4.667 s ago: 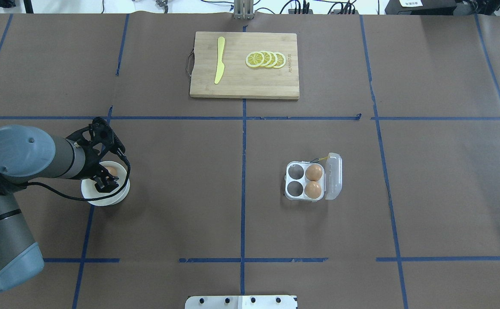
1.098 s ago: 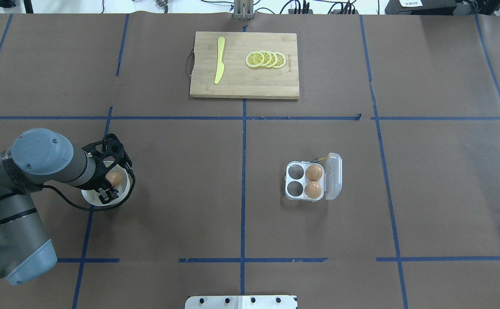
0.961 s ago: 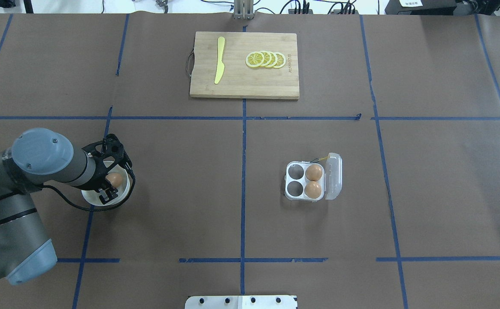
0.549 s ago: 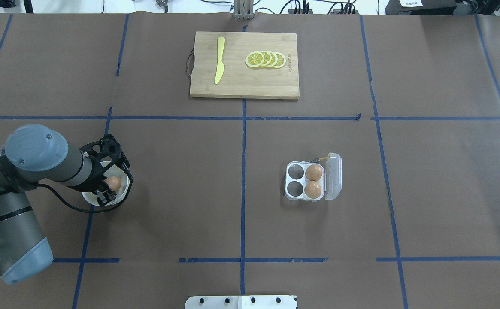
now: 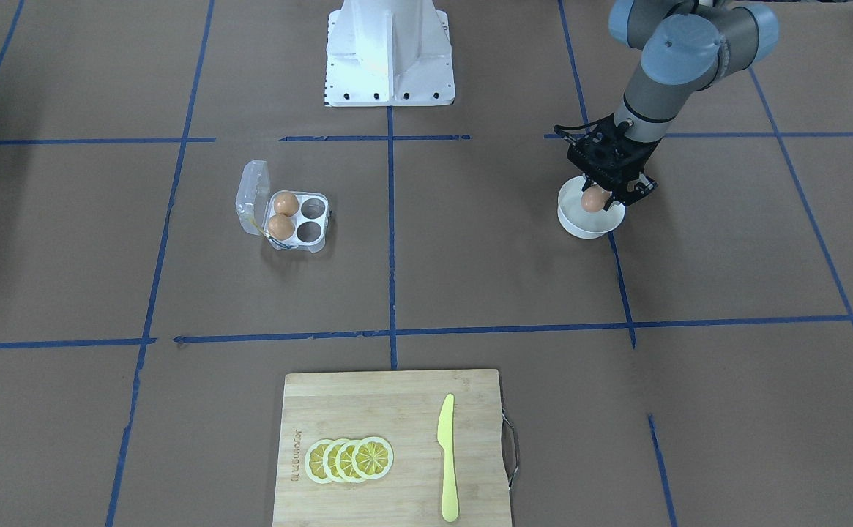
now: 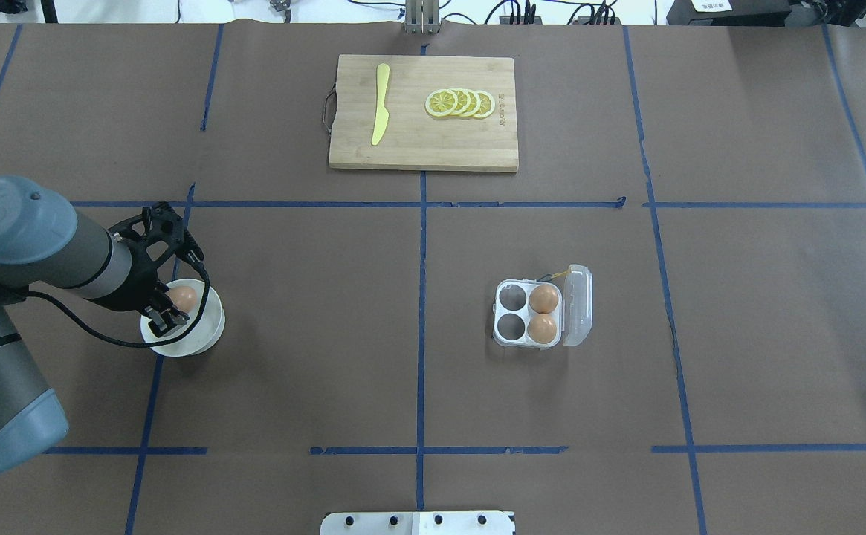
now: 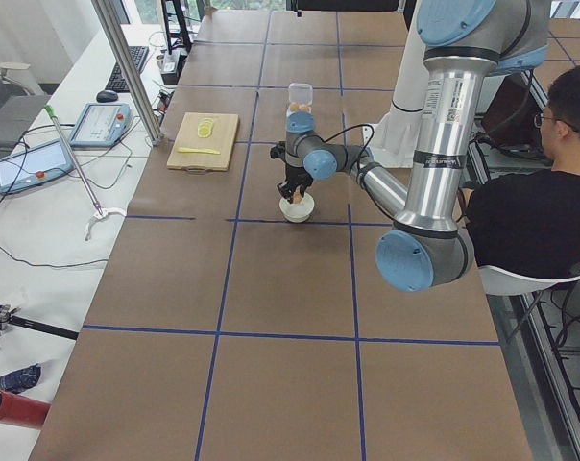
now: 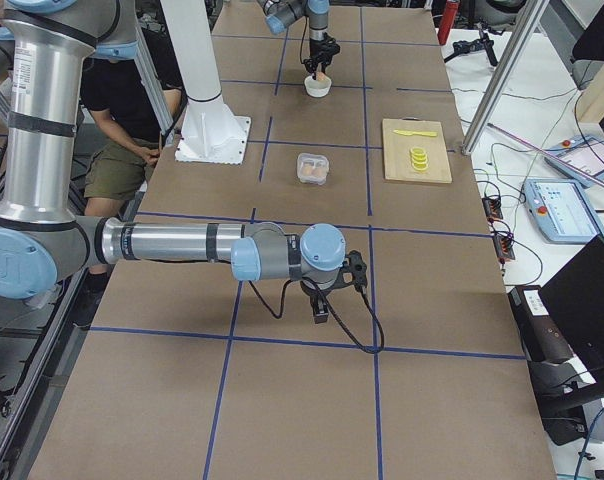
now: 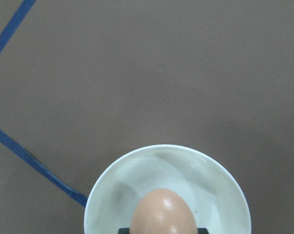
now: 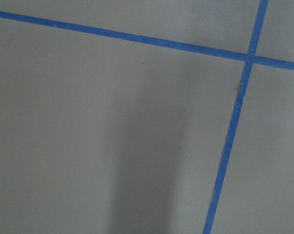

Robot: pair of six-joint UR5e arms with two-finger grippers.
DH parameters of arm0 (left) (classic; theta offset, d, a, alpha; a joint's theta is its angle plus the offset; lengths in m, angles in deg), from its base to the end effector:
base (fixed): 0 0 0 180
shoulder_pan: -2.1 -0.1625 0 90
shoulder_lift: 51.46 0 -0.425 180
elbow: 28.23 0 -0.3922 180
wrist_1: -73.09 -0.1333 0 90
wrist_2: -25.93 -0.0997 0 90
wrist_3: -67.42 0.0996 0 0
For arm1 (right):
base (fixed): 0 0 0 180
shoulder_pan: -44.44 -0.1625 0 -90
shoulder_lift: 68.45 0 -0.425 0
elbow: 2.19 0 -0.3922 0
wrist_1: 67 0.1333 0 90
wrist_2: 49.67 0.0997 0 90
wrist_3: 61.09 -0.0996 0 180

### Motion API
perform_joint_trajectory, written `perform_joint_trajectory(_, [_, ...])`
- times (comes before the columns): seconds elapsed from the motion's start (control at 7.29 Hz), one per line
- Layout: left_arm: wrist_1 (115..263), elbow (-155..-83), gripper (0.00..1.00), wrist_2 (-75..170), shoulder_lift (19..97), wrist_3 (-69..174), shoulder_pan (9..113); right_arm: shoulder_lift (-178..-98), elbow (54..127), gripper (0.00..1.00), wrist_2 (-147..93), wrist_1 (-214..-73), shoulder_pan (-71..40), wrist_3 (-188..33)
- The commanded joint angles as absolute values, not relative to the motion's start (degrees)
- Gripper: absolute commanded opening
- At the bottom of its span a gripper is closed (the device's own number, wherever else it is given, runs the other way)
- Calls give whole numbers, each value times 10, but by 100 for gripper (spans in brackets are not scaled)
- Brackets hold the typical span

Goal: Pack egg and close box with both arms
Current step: 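Carry the egg with the left gripper to the plastic egg box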

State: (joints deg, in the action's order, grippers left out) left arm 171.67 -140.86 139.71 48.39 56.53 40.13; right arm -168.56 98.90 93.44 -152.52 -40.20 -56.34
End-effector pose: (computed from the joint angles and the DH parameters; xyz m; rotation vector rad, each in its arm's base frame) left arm 0.3669 -0.4052 0.3739 0.4074 0.7282 0.8249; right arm 0.0139 -0.4256 0.6242 0.0836 -0.9284 -0.2077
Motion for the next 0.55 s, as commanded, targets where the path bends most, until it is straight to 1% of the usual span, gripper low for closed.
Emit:
perform_joint_trajectory(0.0, [1710,-1404,0,1410,531,500,402,-1686,990,100,935,-1525,-402,-563])
perform_joint_trajectory(0.14, [1710,-1378,0,1425,584,451,401,-1686,990,100,934,-1525,-402,-563])
perform_joint_trajectory(0.27, [1715,-1337,0,1457,639,402,394,-1686,990,100,935,-1525,-402,-563])
perform_joint_trajectory(0.41, [1719,-1315,0,1466,682,351,362,-1686,990,100,934,-1525,-402,-563])
